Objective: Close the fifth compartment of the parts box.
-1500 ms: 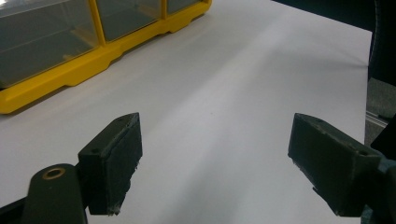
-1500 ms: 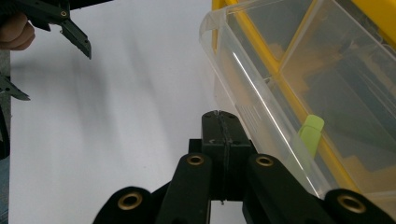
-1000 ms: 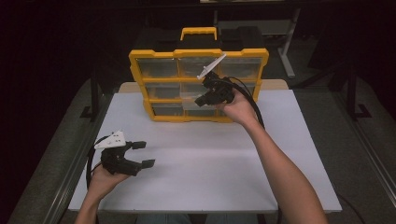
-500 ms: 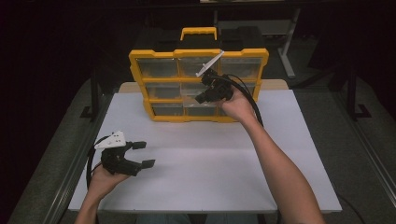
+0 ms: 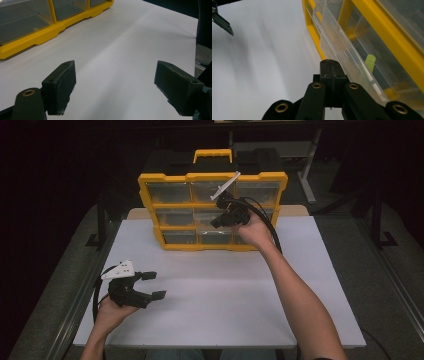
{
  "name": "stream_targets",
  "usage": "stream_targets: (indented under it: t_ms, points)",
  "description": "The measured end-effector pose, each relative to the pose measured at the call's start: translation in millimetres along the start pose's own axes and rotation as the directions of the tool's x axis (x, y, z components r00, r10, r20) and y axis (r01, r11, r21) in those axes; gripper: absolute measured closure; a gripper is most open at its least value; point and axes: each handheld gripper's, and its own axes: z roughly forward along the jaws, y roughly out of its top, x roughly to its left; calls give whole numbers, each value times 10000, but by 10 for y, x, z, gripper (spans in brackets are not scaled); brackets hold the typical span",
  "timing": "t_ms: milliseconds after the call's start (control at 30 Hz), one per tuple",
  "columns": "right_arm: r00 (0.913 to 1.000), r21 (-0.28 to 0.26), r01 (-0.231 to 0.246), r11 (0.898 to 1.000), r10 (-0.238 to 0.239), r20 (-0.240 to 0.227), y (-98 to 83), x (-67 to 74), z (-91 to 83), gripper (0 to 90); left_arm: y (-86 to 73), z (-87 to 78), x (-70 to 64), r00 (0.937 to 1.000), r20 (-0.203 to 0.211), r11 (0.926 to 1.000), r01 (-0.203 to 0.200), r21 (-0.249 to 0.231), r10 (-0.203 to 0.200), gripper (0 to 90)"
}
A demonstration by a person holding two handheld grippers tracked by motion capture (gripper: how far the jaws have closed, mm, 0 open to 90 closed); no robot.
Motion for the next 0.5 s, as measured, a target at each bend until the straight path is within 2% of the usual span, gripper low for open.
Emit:
stream_targets:
  t_ms: [233, 367, 500]
  points:
    - [9999, 239, 106, 9997, -107, 23, 36, -9, 2, 889, 7, -5, -3, 10000, -6, 10000, 0, -55, 0, 176]
    - [10000, -38, -46, 10000, 46, 47, 39, -21, -54, 889, 9, -6, -4, 10000, -10, 10000, -48, -52, 48, 175]
    - [9998, -65, -106, 9999, 107, 175, 55, -47, -71, 889, 10, 0, -8, 10000, 4, 10000, -17, -20, 17, 175]
